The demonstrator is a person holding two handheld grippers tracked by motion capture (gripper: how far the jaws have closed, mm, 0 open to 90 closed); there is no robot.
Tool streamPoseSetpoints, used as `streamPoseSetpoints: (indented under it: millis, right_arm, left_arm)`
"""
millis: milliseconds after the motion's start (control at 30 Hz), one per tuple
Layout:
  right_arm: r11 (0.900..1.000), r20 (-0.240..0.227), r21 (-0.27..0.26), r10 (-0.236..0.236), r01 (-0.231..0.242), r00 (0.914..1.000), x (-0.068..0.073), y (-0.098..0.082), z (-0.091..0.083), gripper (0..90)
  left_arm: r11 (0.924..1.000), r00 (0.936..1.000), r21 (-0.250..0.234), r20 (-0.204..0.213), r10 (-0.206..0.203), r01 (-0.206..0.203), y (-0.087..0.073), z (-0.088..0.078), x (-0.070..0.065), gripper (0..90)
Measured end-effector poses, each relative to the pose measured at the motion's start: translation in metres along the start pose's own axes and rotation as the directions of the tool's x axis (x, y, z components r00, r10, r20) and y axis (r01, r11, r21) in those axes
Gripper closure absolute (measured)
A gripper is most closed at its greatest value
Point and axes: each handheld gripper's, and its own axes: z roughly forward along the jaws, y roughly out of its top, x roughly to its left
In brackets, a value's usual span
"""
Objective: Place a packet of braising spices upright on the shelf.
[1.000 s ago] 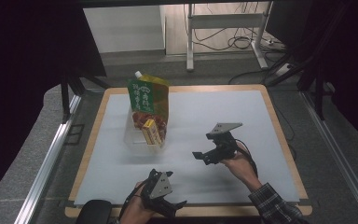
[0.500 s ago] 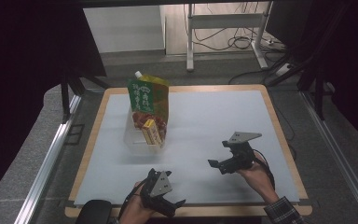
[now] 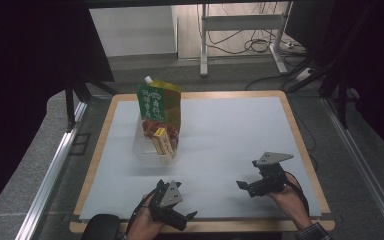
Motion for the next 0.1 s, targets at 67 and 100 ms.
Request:
streamPoseSetpoints:
  millis: [67, 100]
  right_arm:
    - [1.000, 0.009, 0.003, 0.004, -0.004, 1.0000, -0.0016, -0.0022, -0.0012, 2.3]
    - [1.000, 0.008, 0.001, 0.005, -0.005, 1.0000, -0.0024, -0.0024, -0.0018, 2.3]
  left_arm:
    - [1.0000, 1.0000, 0.003, -0.003, -0.001, 0.001, 0.0001, 0.0003, 0.0002, 0.0]
    - [1.0000, 1.0000, 0.004, -0.003, 0.000, 0.000, 0.0003, 0.0004, 0.0002, 0.0]
